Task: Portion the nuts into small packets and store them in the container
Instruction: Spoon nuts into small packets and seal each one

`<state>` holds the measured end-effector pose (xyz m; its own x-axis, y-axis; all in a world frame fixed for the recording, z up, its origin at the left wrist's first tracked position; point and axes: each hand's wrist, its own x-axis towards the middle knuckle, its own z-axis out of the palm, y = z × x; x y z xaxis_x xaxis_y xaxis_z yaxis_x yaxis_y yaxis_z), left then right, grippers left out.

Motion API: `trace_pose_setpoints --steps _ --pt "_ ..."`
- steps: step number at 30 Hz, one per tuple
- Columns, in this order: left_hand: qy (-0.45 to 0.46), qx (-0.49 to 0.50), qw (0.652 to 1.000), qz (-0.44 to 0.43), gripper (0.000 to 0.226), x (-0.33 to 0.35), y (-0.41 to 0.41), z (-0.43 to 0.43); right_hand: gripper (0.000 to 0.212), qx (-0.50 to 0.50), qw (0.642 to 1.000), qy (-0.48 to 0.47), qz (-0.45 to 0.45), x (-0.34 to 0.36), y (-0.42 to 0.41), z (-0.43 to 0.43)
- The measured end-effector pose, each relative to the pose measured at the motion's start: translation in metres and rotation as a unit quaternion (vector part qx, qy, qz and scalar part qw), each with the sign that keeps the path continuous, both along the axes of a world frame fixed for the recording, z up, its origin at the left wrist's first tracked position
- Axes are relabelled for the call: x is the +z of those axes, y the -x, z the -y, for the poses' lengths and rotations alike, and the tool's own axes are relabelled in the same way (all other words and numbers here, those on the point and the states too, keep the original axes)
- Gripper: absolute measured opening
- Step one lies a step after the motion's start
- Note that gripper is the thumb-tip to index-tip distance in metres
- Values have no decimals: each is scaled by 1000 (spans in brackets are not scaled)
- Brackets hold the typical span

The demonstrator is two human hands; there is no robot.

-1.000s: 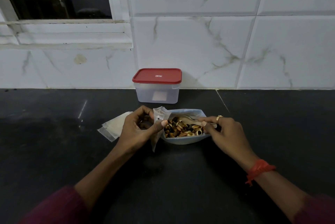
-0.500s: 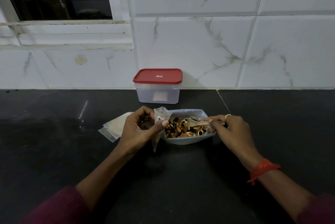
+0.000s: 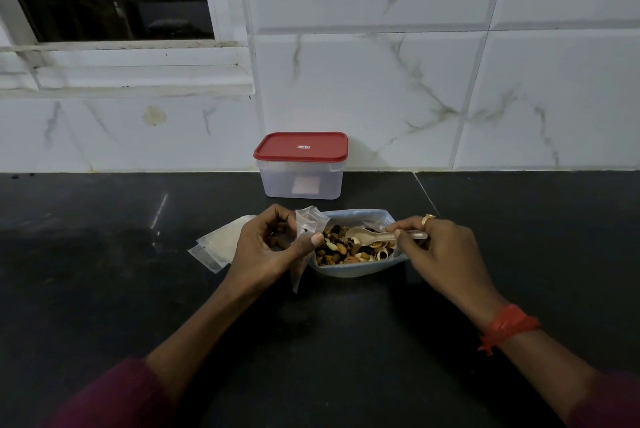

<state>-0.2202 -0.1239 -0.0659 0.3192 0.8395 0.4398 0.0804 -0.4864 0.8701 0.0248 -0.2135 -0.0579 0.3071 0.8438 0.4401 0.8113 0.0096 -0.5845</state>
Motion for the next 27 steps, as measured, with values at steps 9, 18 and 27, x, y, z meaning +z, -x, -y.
trace_pose_setpoints --steps 9,18,27 --pt "2 -8 1000 10 32 0 -1 1 16 28 996 41 -71 0 4 0" --pt "3 -17 1000 15 45 -1 2 0 12 43 972 89 -214 3 9 -2" --pt "4 -20 1000 15 38 0 1 1 15 15 908 96 -409 11 13 1"
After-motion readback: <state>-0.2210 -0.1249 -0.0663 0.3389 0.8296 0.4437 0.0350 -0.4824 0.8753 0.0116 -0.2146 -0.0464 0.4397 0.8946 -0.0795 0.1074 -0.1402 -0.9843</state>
